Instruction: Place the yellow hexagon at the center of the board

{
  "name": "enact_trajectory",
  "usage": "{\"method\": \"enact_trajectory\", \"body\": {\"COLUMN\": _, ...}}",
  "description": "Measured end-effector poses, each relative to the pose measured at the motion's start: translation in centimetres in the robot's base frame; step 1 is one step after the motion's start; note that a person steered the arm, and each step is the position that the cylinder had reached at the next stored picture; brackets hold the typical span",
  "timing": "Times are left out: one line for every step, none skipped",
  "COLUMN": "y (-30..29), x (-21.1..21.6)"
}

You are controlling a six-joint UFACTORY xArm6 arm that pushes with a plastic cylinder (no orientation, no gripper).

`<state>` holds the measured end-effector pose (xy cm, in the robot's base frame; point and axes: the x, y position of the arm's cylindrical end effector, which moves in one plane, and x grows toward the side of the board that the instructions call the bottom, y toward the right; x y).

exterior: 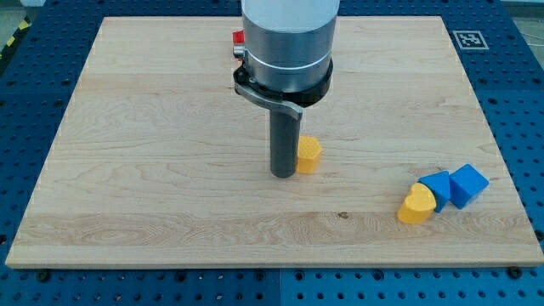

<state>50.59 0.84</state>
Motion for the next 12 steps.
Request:
{"method": "enact_trajectory", "body": {"y": 1.6, "x": 1.1}}
{"method": "enact_trajectory", "body": {"y": 2.9, "x": 4.3}}
{"method": "enact_trajectory", "body": {"y": 6.8, "x": 3.6}}
{"method": "enact_trajectory", "body": {"y": 6.2, "x": 0.4}}
{"method": "enact_trajectory", "body": {"y": 3.6, "x": -0.4}}
{"method": "enact_trajectory", "body": {"y": 2.3, "x": -0.5}}
{"method": "enact_trajectory", "body": {"y": 1.7, "x": -1.3}}
{"method": "enact_trajectory", "body": {"y": 1.5, "x": -3.0}}
{"method": "enact_trajectory", "body": {"y": 1.5, "x": -4.5}}
{"method": "enact_trajectory", "body": {"y": 1.4, "x": -5.1}}
{"method": "enact_trajectory", "body": {"y": 1.4, "x": -5.5}}
{"method": "enact_trajectory", "body": {"y": 1.3, "x": -5.3}}
